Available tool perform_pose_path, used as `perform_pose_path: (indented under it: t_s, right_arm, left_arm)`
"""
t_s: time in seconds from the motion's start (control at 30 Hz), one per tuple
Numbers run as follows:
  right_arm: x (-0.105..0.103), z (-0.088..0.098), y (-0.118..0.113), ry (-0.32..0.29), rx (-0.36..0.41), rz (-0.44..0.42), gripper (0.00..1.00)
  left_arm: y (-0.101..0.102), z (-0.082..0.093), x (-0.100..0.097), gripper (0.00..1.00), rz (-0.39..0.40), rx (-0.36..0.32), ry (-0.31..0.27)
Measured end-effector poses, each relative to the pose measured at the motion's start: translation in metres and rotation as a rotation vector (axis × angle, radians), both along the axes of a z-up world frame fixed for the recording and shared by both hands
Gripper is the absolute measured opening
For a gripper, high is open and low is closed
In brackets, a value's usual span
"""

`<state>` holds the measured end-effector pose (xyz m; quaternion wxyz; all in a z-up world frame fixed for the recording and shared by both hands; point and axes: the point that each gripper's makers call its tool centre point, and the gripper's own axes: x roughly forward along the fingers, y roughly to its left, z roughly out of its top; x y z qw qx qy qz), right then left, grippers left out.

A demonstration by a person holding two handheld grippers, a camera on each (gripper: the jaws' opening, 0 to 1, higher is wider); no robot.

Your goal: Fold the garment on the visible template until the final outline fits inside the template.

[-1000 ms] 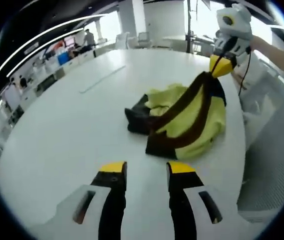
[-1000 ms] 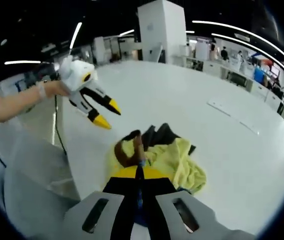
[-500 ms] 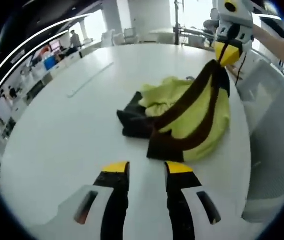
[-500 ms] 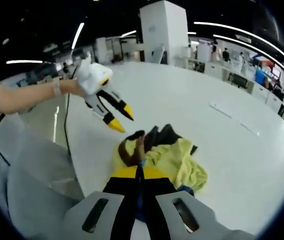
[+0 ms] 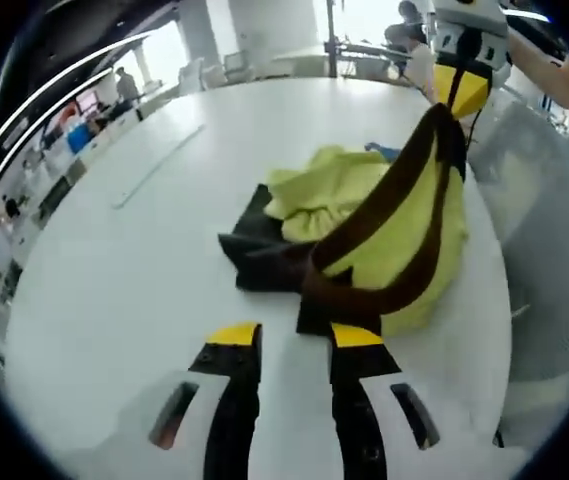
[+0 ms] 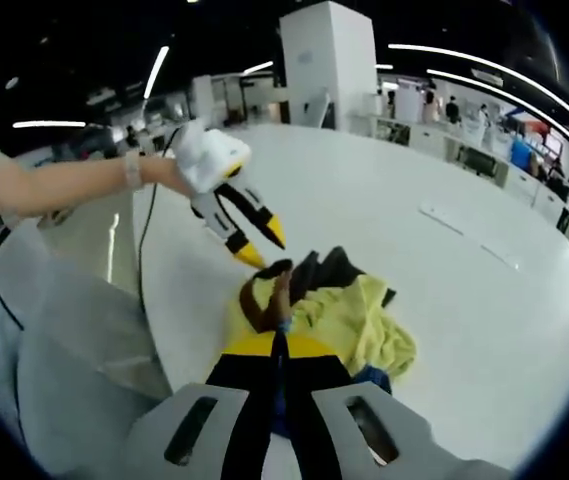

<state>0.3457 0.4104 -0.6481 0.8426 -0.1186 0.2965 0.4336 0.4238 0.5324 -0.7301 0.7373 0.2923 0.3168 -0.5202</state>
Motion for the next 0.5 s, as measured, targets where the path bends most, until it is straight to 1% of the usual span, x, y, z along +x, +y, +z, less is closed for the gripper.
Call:
perform_pose_path:
  t_s: [0.03,0.07,0.13,0.17,0.3,0.5]
  right_arm:
    - [0.0,0.0,-0.001,0.001,0.0,-0.003,0.02]
    - [0.0,-0.001,-0.001,0.0,0.0,-0.003,0.02]
    - [0.0,-0.001,-0.001,0.004,0.001,-0.005,0.02]
    - [0.0,-0.001,-0.001,0.003,0.002,-0.005,0.02]
    - [0.0,-0.001,-0.002,0.002,0.0,-0.007,0.02]
    - [-0.001,0.0,-0.004,0.005,0.007,-0.011,0.02]
  left_arm:
    - [-0.001,-0.001,0.0,0.24,-0.01,0.003,0.006]
    - [0.0,-0.004,0.0,0.24,-0.017,0.02,0.015]
    - [0.002,-0.006,0.002,0.23,-0.034,0.051,0.005]
    - [0.001,-0.007,0.003,0.23,-0.035,0.055,0.006]
    - [-0.004,-0.007,0.006,0.21,-0.046,0.048,0.013]
    - [-0.012,-0.011,0.003,0.18,-0.086,0.056,0.049]
